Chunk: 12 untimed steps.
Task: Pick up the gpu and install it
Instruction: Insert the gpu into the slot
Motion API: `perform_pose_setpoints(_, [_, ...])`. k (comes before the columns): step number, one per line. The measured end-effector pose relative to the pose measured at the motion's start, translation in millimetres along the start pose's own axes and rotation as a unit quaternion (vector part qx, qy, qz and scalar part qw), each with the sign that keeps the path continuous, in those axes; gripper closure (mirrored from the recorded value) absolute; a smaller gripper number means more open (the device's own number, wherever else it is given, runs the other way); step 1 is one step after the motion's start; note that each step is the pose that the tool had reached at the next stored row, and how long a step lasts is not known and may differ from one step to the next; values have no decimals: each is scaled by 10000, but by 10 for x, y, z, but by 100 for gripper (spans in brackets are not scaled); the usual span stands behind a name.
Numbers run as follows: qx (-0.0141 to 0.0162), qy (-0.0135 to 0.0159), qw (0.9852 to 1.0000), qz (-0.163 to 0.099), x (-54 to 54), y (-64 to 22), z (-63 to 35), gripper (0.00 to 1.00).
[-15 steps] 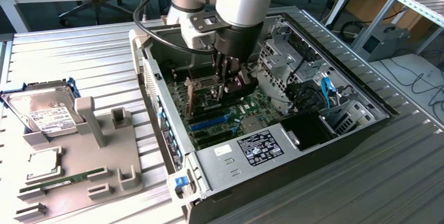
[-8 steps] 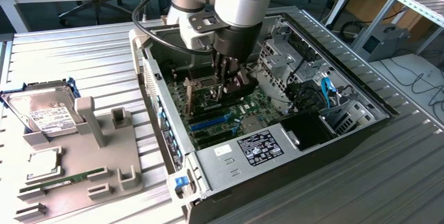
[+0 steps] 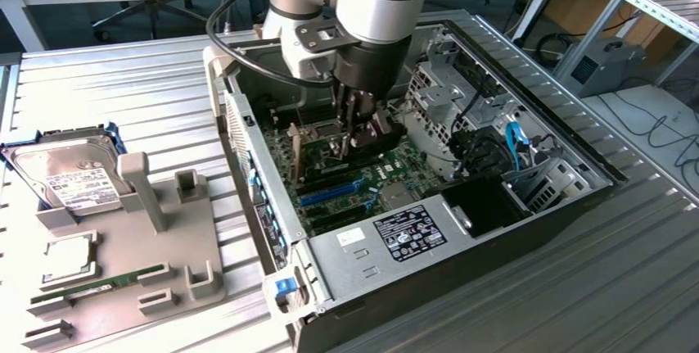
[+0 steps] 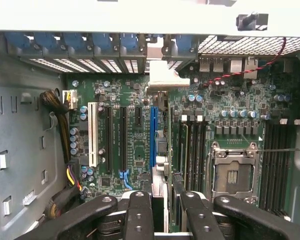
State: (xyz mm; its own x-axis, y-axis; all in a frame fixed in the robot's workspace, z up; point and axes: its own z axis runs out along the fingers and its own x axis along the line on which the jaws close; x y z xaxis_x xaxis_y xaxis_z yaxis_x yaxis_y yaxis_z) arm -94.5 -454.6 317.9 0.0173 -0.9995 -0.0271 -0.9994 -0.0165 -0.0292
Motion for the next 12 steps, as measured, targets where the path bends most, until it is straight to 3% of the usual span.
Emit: perform_pose_setpoints(12, [0,0,10000,0,0,18,20,73])
